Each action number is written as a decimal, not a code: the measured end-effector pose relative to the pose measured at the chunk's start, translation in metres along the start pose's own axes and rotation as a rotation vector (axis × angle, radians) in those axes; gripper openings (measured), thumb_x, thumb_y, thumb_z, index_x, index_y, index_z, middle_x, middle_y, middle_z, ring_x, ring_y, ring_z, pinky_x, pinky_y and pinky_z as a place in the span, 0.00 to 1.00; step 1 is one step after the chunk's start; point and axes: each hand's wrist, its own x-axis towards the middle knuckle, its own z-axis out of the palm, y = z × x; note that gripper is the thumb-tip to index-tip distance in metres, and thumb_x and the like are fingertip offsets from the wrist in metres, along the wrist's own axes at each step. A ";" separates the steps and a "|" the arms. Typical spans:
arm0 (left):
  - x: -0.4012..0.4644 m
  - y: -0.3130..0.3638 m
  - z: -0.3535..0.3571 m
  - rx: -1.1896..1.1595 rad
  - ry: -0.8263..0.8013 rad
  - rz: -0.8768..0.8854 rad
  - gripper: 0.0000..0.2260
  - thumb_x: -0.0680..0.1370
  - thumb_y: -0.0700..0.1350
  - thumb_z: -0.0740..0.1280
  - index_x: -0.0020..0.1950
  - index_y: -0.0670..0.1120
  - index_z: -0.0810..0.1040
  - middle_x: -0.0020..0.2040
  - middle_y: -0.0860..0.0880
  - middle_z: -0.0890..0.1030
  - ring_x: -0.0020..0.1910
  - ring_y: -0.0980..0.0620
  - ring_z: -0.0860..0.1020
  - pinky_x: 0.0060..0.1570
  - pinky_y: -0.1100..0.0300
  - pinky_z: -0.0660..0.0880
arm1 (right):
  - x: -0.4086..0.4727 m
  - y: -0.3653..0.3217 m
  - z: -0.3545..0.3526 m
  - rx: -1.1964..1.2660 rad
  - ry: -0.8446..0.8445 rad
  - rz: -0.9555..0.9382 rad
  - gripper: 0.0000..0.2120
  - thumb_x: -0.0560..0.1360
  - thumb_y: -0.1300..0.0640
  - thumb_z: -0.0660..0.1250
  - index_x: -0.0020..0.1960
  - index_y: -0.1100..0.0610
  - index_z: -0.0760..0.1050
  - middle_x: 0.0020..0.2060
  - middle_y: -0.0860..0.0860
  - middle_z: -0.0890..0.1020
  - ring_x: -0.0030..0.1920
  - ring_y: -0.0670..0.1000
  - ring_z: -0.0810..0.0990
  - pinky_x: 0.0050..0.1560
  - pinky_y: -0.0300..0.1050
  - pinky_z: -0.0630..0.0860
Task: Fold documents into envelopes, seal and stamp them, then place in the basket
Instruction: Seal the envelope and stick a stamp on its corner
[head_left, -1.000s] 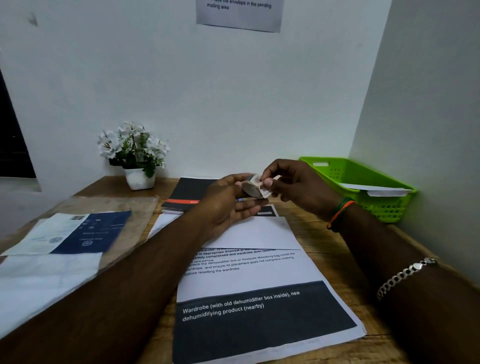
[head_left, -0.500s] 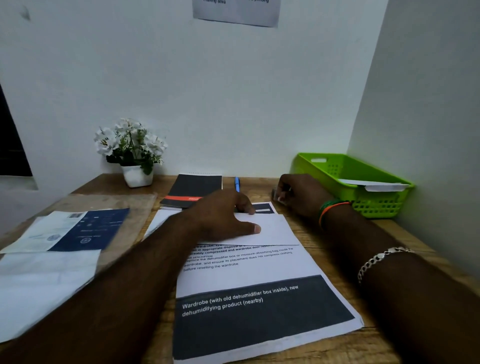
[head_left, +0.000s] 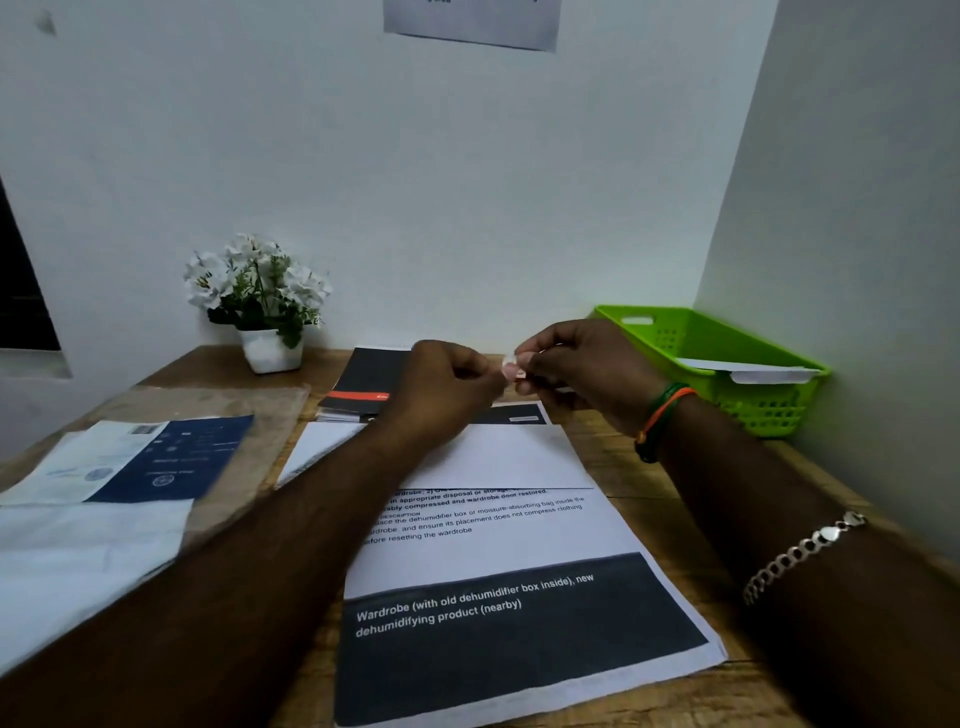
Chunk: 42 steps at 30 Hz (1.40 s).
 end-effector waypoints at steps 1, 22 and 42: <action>-0.001 0.000 0.000 -0.040 0.019 -0.045 0.07 0.76 0.43 0.75 0.43 0.39 0.86 0.32 0.48 0.83 0.30 0.56 0.77 0.30 0.67 0.71 | -0.001 -0.001 0.001 0.009 -0.010 0.010 0.07 0.76 0.65 0.71 0.52 0.67 0.80 0.45 0.69 0.84 0.41 0.58 0.80 0.36 0.42 0.72; -0.003 0.006 -0.002 0.089 -0.052 -0.080 0.06 0.78 0.38 0.71 0.44 0.38 0.85 0.40 0.37 0.86 0.36 0.47 0.79 0.39 0.55 0.75 | 0.006 0.006 -0.005 -0.211 -0.061 -0.206 0.06 0.75 0.70 0.71 0.51 0.67 0.82 0.26 0.46 0.80 0.25 0.40 0.77 0.27 0.31 0.70; -0.007 0.009 0.005 -0.291 -0.031 -0.325 0.08 0.79 0.39 0.72 0.53 0.35 0.84 0.37 0.45 0.86 0.30 0.56 0.80 0.30 0.68 0.78 | 0.003 0.004 -0.018 -0.098 -0.086 -0.034 0.06 0.76 0.68 0.71 0.53 0.65 0.80 0.40 0.62 0.84 0.45 0.60 0.83 0.58 0.68 0.75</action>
